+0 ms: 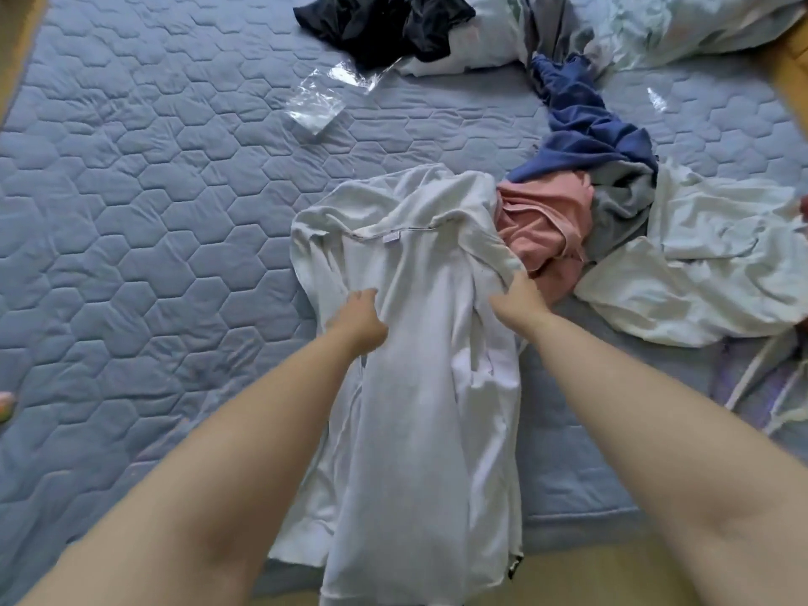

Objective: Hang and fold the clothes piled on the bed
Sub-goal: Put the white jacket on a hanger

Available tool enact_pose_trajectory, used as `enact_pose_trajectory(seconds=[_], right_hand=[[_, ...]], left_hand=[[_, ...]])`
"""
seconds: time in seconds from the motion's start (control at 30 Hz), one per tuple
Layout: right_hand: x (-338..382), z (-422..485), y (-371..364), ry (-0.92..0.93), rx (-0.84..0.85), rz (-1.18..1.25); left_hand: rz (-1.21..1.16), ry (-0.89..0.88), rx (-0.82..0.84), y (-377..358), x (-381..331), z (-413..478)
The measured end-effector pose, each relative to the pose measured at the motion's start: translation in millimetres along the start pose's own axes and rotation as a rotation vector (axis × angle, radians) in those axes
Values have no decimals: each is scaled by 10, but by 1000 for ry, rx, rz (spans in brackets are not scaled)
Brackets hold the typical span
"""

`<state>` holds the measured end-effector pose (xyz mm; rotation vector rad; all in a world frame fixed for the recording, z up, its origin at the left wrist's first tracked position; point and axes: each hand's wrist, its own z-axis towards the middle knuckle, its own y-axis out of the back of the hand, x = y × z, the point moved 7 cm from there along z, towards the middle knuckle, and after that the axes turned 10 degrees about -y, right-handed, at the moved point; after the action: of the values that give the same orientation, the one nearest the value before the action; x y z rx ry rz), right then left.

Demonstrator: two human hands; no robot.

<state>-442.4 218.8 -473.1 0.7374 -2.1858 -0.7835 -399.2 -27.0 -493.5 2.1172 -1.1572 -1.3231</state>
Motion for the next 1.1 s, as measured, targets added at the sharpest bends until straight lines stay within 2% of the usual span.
enact_pose_trajectory(seconds=[0.13, 0.3, 0.43, 0.6, 0.77, 0.83, 0.93, 1.03, 1.1], right_hand=[[-909, 67, -437, -203, 64, -10], [-2100, -85, -852, -458, 104, 37], [-2742, -304, -1263, -557, 255, 136], [-2827, -524, -1559, -491, 396, 317], [-2714, -666, -1395, -447, 459, 452], [-2686, -680, -1199, -386, 440, 442], [-2736, -698, -850, -331, 411, 358], [-2802, -627, -418, -231, 295, 205], [-2870, -537, -57, -171, 76, 131]], left_hand=[[-4, 35, 237, -862, 161, -132], [110, -121, 254, -1699, 34, -302], [7, -159, 334, -2285, -90, -562], [-65, -134, 310, -2590, -138, -706], [-65, -123, 217, -2618, -210, -799], [-69, -101, 135, -2619, -302, -848], [-207, -20, 27, -2667, -518, -888], [-393, 33, 181, -2913, -746, -908], [-483, 46, 303, -3064, -907, -918]])
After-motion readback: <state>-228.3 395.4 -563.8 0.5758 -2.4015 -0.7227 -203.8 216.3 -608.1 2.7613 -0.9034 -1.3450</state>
